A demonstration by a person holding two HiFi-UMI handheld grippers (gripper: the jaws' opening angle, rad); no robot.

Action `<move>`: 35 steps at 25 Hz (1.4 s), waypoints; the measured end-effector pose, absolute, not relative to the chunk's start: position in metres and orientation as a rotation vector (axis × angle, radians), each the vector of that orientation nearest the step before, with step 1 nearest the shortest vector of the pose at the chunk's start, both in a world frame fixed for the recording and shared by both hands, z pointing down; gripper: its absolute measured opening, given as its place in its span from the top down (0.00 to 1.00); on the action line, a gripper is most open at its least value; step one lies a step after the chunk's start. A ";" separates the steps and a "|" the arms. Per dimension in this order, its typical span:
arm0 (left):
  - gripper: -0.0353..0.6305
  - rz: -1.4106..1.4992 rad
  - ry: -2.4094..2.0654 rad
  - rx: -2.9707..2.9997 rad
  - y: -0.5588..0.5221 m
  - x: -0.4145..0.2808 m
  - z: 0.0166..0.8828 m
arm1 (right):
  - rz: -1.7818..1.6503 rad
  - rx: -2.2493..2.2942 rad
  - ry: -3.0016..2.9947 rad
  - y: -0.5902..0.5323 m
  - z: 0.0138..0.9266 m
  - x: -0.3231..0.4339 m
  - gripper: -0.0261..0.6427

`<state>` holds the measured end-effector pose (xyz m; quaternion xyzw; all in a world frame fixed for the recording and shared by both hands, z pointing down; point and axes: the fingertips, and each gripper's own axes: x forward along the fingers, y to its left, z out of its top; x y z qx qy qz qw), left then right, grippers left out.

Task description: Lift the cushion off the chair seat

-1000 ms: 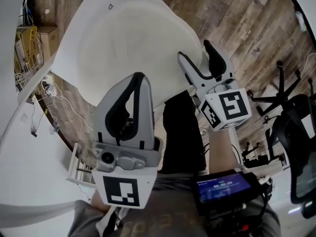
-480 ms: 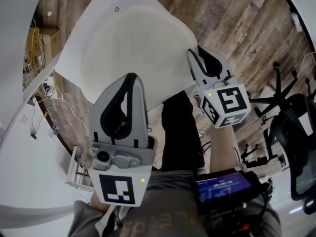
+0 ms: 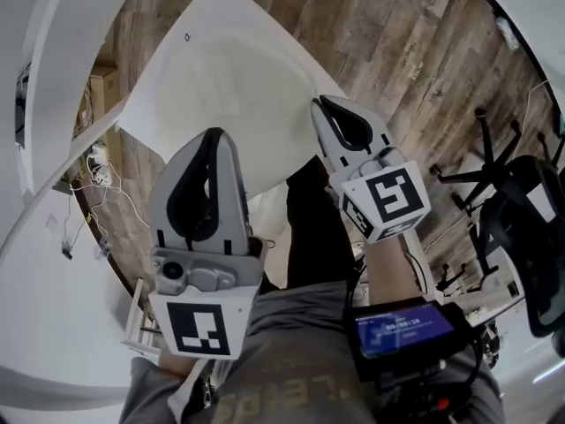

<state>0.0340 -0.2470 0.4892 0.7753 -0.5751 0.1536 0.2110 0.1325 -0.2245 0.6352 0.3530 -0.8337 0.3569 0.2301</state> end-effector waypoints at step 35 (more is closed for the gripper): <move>0.94 -0.153 -1.666 2.699 -0.146 -0.052 0.132 | 0.010 1.524 -2.701 -0.161 0.156 0.054 0.93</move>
